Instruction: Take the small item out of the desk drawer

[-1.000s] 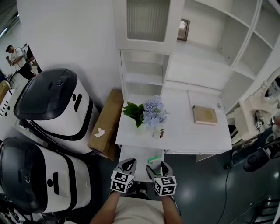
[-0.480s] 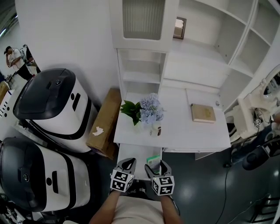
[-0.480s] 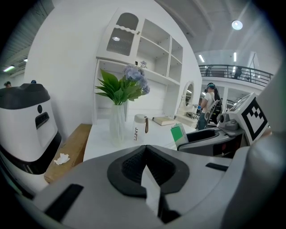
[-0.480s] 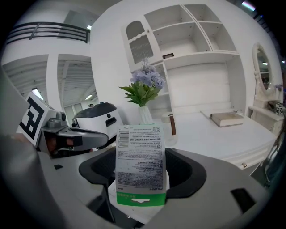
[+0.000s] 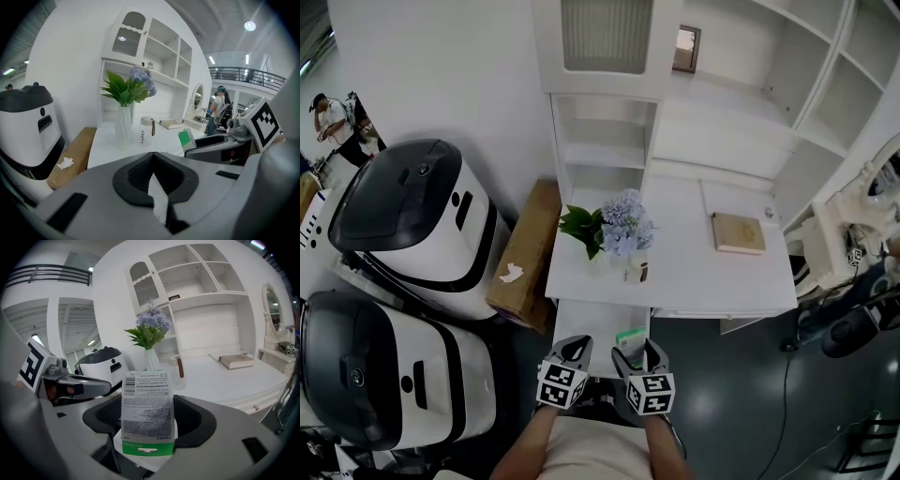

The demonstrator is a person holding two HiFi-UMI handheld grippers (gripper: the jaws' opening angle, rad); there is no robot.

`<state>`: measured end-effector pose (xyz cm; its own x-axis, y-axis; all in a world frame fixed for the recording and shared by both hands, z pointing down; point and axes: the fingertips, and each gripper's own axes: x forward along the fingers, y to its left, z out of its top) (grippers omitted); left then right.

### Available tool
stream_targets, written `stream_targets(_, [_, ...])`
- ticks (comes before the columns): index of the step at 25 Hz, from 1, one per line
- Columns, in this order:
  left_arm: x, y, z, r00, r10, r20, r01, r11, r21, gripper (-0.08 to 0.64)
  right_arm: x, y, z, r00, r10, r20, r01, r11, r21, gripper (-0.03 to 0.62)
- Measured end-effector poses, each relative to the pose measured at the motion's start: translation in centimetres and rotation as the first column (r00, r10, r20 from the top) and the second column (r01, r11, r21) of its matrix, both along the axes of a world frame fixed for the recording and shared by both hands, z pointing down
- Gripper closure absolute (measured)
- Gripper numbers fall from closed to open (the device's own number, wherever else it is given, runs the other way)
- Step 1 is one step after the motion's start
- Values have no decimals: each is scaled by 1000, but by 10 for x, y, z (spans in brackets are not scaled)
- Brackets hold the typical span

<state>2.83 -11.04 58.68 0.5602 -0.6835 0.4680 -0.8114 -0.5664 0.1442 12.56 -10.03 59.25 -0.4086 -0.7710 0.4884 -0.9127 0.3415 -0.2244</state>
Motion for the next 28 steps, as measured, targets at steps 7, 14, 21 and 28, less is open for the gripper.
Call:
stream_targets(7, [-5,3,2,1000,5,3,-5,1000,-5,545,-5,-1,0,1000,3,1,-3,1000,9,229])
stream_targets(14, [-13,1,4,1000,-2,-9,2,1000,-16,545,-7,-2,0,1000,9,-11,-9,1000,9,229])
stream_targets(21, [-15,3,6,1000,14,-15,-14,1000,-18,545,-9,-2,2,1000,14,-15,-14,1000,3,229])
stream_targets(28, [-18,7,8,1000,10,-25,-11,999,-31,545,-11,-1,4,1000,14,-12,-14,1000,2,229])
